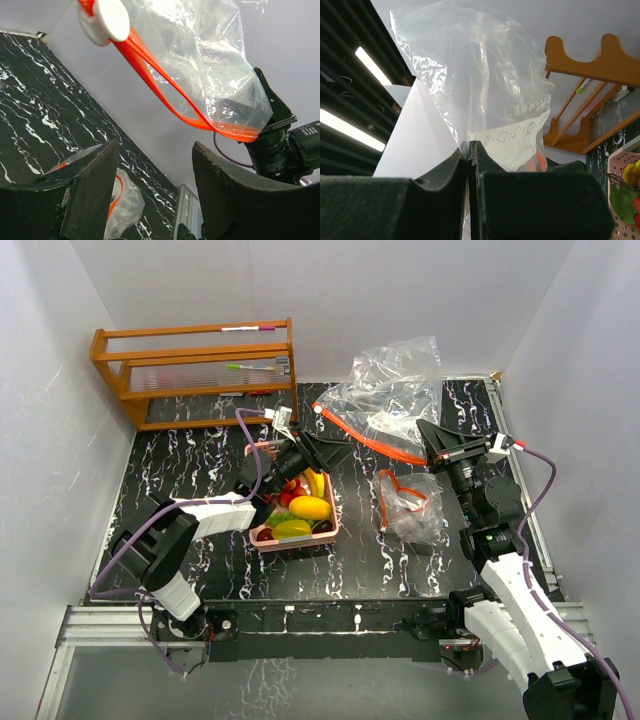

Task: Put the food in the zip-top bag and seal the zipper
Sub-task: Open the zipper of the food storage bag.

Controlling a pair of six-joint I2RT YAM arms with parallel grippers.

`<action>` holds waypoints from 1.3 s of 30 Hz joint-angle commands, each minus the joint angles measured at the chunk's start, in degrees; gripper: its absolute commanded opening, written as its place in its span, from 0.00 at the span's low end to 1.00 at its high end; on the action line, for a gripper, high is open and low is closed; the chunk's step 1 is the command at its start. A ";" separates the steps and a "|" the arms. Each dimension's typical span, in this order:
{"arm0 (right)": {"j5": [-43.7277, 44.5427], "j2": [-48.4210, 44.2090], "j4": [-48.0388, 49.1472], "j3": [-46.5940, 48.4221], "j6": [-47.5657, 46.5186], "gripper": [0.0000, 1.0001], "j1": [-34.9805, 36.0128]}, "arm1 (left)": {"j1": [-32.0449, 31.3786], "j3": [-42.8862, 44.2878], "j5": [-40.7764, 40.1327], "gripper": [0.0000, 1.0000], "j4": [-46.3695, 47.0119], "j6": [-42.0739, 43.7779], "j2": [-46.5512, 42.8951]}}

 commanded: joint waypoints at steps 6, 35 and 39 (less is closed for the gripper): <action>-0.70 -1.57 0.67 2.33 -0.13 0.08 0.30 | -0.17 2.04 0.22 0.60 5.80 -1.03 0.50; -2.45 -5.01 -3.26 -1.21 0.50 0.08 0.37 | -0.17 8.53 -4.80 0.64 9.15 -4.22 5.64; -2.58 -5.58 -4.06 -2.73 0.85 0.08 0.38 | -0.17 11.15 -3.13 0.64 12.70 -6.70 8.03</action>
